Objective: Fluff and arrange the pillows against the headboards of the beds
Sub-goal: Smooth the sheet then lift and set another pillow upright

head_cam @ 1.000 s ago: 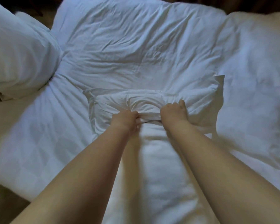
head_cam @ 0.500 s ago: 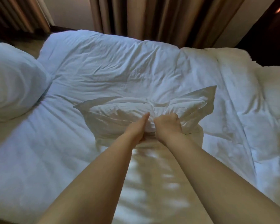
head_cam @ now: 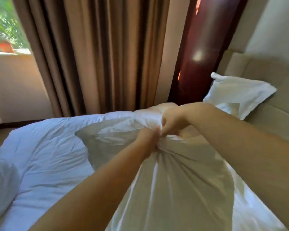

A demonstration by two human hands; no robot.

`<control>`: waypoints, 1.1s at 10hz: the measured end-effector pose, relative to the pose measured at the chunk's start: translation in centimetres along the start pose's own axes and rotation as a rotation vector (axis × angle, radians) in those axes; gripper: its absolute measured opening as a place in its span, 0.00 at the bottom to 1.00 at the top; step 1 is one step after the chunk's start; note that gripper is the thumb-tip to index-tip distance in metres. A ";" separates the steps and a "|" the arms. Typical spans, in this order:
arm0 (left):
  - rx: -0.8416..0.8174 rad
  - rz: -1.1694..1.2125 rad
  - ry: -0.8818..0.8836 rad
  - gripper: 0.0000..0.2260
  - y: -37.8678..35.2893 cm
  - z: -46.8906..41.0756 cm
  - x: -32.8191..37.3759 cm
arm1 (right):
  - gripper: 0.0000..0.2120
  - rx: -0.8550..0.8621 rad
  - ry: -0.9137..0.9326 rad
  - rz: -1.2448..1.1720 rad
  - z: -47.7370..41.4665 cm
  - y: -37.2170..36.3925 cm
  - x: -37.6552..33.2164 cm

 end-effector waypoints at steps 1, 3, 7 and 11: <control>-0.027 -0.147 -0.254 0.17 -0.5 3.0 6.5 | 0.05 0.077 -0.016 -0.093 4.4 5.6 2.0; -0.010 -0.528 -0.682 0.16 -2.0 8.2 19.9 | 0.06 0.265 -0.021 -0.211 16.0 14.6 5.7; -0.056 -1.522 -0.898 0.08 -6.1 13.3 32.0 | 0.51 0.878 0.123 0.274 21.1 16.8 17.2; -0.125 -1.361 -0.916 0.11 -12.7 4.3 32.0 | 0.10 0.649 0.126 0.171 9.1 10.9 25.7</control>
Point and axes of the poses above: each hand's wrist, its own z-axis away from the middle knuckle, its own y-axis out of the back of the hand, x = y × z, the point moved 3 cm from there along -z, towards the middle knuckle, and after that the axes turned 14 degrees about -z, right-handed, at the moved point
